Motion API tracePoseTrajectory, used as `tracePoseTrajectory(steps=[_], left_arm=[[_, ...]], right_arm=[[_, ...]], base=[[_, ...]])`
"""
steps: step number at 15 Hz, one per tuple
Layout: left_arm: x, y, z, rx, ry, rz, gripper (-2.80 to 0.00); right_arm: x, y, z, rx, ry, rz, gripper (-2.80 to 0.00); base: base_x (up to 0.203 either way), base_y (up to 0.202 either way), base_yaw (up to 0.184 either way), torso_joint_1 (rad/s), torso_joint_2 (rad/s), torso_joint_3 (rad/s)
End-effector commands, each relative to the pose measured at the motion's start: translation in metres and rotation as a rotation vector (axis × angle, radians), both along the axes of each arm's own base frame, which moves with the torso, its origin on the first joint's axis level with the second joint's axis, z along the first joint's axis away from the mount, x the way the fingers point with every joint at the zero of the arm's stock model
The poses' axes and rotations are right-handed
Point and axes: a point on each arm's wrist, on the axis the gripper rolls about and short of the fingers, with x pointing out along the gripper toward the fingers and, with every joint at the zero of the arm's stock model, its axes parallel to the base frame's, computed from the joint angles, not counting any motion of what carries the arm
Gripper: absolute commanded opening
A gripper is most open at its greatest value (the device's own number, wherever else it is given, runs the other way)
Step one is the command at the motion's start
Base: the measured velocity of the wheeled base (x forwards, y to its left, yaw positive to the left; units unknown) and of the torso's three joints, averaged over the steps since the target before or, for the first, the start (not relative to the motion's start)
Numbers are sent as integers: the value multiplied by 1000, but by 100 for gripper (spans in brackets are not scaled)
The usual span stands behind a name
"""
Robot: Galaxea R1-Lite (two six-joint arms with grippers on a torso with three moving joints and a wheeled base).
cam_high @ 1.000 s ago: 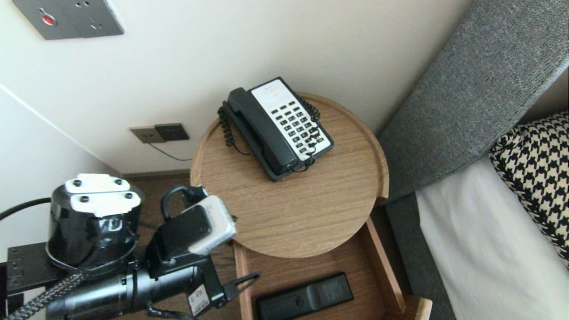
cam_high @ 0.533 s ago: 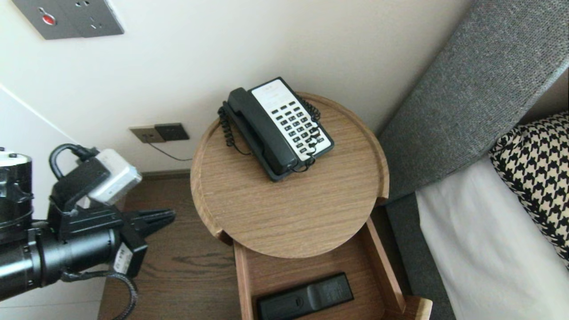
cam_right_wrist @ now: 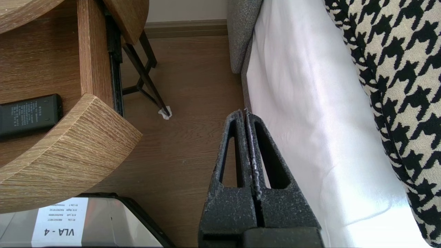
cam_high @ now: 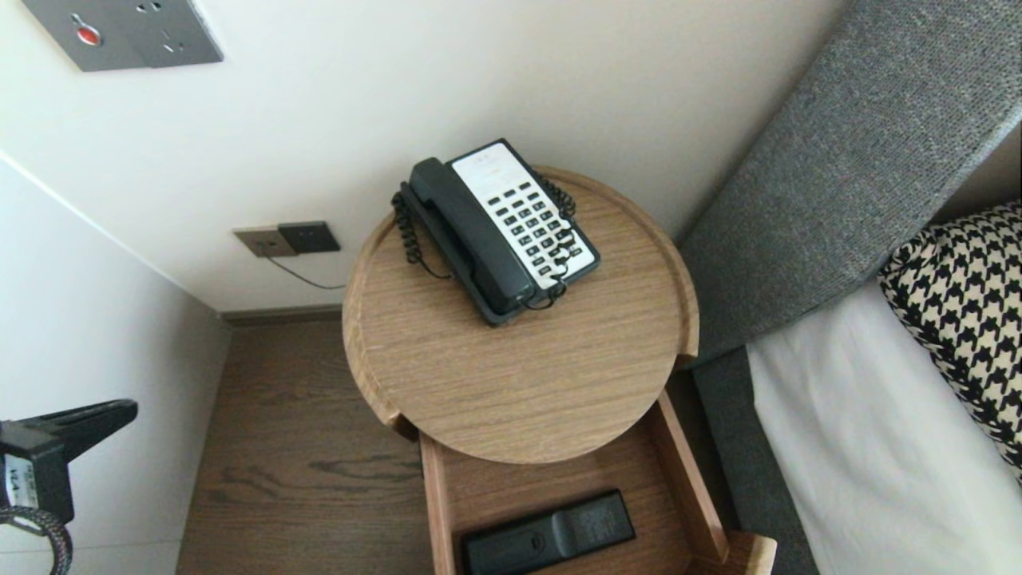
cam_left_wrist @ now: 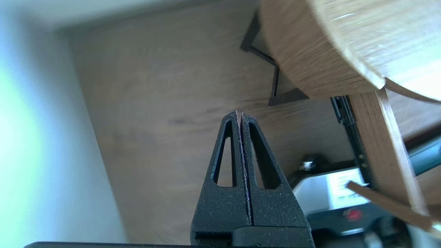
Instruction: Close the nightstand drawer
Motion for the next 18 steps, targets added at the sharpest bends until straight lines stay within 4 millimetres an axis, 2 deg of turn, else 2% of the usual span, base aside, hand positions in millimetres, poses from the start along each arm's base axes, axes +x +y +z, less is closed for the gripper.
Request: tracePoseTrajectory(steps=[1,7,15,16,18], left_arm=[[-30,7,-10,-60,-51,73,-280],[-78,11,-59,-84,-52,115,-280],[-107,10,-117,-81,-107,164,-280],[-108,10,-114,-77,-122,173,-280],[-114,11,-122,-61,-155,172,-280]], right_arm=[[0,0,0,-1,-3,0,-280],[0,0,0,-1,-3,0,-280],[0,0,0,0,-3,0,-280],[0,0,0,1,-3,0,-280],[0,0,0,-1,-3,0,-280]], base=[[0,0,0,0,0,0],[0,0,0,0,0,0],[0,0,0,0,0,0],[0,0,0,0,0,0],[0,0,0,0,0,0]])
